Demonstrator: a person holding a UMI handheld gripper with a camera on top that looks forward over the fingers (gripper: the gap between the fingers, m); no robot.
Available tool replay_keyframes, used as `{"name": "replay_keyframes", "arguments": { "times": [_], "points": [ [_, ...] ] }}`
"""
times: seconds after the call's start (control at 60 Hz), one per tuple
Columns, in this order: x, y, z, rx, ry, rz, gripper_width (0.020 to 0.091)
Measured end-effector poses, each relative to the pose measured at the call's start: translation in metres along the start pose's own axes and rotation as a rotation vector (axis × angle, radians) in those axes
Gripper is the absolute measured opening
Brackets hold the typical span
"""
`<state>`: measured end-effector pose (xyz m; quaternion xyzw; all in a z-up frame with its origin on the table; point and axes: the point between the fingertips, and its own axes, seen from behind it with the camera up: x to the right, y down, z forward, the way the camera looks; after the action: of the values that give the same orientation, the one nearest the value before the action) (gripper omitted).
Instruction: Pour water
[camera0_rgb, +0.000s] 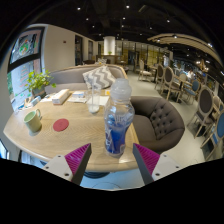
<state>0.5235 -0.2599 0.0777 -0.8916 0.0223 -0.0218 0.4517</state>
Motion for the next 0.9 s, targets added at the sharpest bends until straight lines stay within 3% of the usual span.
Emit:
{"name": "replay_keyframes", "arguments": {
  "times": [0.217,0.333,0.4,0.55,0.617,0.9],
  "points": [
    [0.011,-0.03,0.054,0.085,-0.021,0.017,0.0826],
    [0.01,-0.037,0.074,0.103,-0.018,0.027,0.0669],
    [0.012,-0.039,0.08,0.111,-0.005,0.033,0.0534],
    [0.009,-0.042,0.082,0.131,-0.01,0.039,0.0459],
    [0.009,-0.043,0.084,0.137,-0.006,0.029,0.0384],
    [0.003,-0.069,0.076,0.126,0.141,-0.087,0.0358]
  ]
}}
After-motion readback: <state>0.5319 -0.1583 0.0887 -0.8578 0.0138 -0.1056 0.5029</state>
